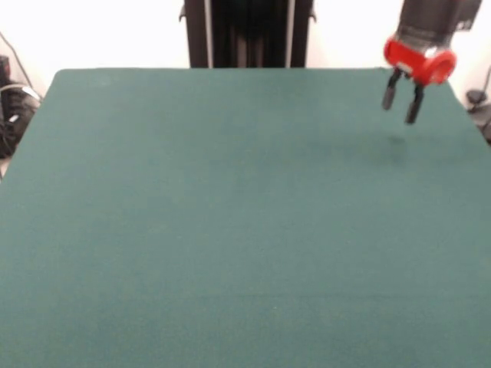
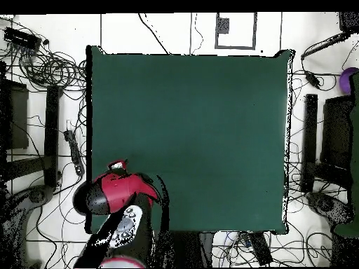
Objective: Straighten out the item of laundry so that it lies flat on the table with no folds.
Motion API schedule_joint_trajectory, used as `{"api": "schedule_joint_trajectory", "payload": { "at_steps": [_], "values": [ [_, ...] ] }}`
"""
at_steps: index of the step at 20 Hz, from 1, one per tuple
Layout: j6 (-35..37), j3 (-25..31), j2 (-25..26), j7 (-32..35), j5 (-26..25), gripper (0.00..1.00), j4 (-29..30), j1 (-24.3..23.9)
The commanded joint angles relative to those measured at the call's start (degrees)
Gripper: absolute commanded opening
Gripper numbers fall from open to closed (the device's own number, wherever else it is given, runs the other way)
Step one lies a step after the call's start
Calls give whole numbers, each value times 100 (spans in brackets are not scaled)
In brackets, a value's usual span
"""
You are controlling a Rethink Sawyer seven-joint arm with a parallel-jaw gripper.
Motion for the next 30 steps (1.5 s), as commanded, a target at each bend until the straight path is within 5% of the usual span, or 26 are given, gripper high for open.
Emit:
{"api": "schedule_joint_trajectory", "payload": {
  "at_steps": [1, 6, 9, 22, 30],
  "values": [
    [1462, 1493, -2207, -2775, -925, 100, 963, -1135],
    [1786, 2641, -3129, -4594, -1498, 100, 1732, -2625],
    [1644, 3248, -3534, -4777, -1448, 100, 2369, -3205],
    [745, 2313, -3881, -3402, -2422, 100, 2660, -2591],
    [614, 3663, -4293, -4001, -1225, 100, 3775, -3911]
  ]
}}
